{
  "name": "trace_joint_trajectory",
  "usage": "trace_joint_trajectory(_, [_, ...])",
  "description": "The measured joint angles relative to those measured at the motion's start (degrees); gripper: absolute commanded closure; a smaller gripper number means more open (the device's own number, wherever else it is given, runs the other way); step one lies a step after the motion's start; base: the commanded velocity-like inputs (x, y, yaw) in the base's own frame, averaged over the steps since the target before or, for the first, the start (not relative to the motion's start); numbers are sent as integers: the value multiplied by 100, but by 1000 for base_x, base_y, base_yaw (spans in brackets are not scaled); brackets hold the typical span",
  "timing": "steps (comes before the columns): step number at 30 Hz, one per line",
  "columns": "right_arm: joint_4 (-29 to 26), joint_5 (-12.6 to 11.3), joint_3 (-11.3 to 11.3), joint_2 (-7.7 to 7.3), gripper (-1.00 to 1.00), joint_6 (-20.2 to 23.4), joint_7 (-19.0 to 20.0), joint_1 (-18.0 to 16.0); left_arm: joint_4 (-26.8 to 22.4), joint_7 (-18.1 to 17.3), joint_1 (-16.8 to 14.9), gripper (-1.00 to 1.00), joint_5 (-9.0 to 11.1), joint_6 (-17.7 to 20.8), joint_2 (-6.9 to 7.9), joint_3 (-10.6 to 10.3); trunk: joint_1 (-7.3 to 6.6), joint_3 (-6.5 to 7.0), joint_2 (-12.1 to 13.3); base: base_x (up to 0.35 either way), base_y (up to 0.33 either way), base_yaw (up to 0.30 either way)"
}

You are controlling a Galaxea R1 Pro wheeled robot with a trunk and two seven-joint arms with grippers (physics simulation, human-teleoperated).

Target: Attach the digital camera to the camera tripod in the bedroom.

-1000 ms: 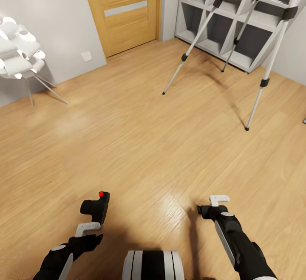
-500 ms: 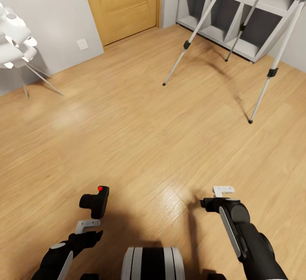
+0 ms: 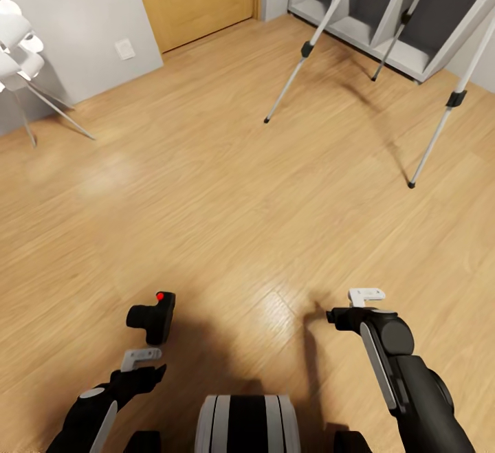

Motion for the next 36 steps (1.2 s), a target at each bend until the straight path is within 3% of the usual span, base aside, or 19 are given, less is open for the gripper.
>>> trace_joint_trajectory(22, [-26, -5, -1, -9, -100, 0, 1, -1, -123, 0, 0, -100, 0, 9, 8, 6, 57, -488, -30, 0, 0, 0])
trace_joint_trajectory(36, [-26, -6, -5, -9, -100, 0, 1, -1, -131, 0, 0, -100, 0, 16, 7, 22, 56, -488, -30, 0, 0, 0])
